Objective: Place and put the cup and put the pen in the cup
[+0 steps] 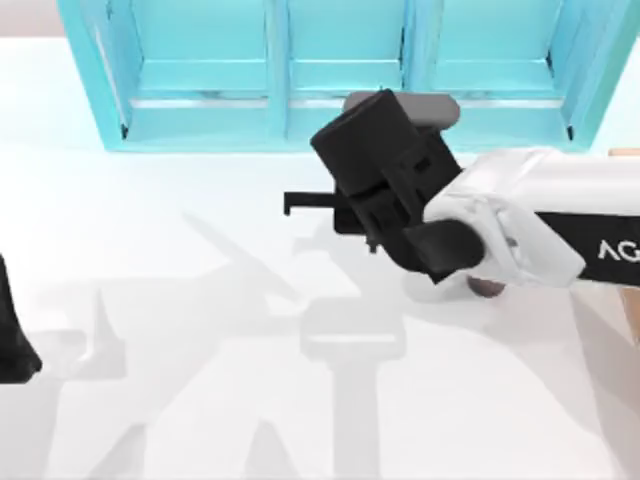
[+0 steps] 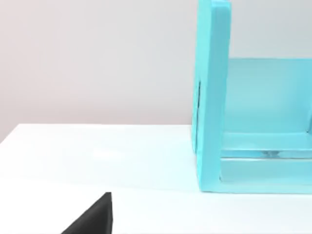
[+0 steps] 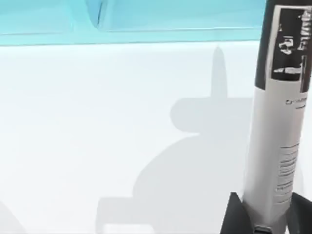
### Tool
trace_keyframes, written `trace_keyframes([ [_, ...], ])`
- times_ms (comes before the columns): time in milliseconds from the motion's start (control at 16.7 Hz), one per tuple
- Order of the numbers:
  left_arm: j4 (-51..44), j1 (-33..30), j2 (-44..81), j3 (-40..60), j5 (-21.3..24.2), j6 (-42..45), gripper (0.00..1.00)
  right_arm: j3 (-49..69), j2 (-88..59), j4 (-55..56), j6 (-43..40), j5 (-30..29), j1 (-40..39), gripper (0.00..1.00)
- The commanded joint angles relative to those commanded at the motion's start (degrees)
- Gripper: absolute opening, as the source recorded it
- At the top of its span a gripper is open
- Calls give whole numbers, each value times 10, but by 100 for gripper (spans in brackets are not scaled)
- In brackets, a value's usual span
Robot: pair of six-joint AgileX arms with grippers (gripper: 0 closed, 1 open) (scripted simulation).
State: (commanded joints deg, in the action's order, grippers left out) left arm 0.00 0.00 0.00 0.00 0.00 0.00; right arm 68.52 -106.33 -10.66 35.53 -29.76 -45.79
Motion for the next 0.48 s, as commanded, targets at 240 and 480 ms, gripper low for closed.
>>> trace_keyframes([
  [240,0,0,0,0,0,0,100,-131,55,232,-134,-144,-28,0],
  [480,0,0,0,0,0,0,100,-244,110,447,-250,-272,-59,0],
])
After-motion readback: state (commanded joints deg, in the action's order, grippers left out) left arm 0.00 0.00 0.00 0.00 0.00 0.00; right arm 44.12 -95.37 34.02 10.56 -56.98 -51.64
